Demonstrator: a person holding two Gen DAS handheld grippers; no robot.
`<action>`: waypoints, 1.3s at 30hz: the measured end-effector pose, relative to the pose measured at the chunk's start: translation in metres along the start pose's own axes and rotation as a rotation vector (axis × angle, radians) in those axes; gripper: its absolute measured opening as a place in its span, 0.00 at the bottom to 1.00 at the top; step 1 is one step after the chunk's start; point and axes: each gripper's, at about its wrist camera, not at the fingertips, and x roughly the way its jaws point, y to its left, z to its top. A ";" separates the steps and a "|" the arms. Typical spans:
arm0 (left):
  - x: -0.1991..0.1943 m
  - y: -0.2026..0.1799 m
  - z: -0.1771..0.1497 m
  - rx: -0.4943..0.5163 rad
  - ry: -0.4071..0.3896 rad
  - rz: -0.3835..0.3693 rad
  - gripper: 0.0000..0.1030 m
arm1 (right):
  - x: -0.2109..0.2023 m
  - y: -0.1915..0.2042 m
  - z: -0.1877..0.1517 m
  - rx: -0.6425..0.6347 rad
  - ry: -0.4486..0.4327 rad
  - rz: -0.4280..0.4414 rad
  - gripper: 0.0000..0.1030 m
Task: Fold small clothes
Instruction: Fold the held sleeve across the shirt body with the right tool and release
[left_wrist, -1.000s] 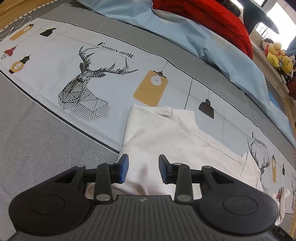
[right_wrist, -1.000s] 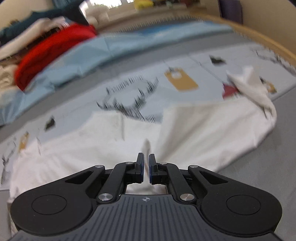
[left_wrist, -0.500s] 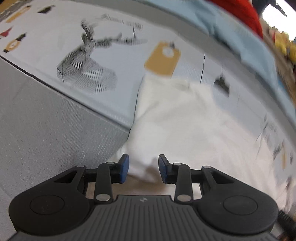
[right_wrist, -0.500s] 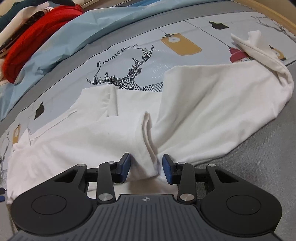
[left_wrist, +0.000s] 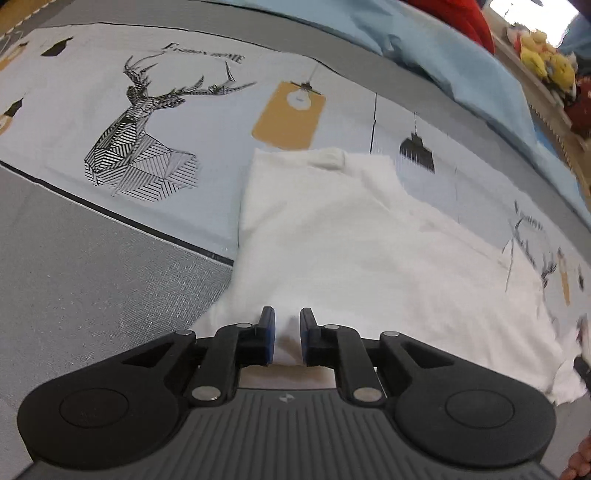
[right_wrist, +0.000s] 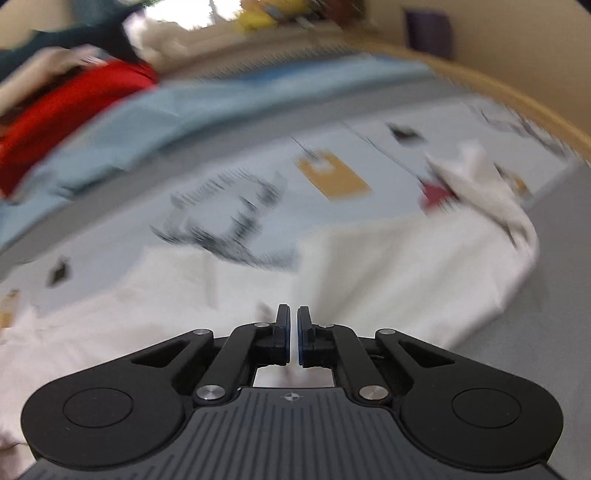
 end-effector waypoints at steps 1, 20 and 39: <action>0.004 0.000 -0.001 -0.004 0.019 0.006 0.15 | -0.001 0.003 -0.001 -0.009 0.003 0.046 0.05; -0.009 -0.037 -0.001 0.004 -0.007 -0.049 0.26 | -0.006 -0.075 0.035 0.091 -0.026 -0.020 0.06; -0.006 -0.045 -0.005 0.044 0.009 -0.032 0.29 | 0.063 -0.189 0.067 -0.041 -0.046 -0.213 0.27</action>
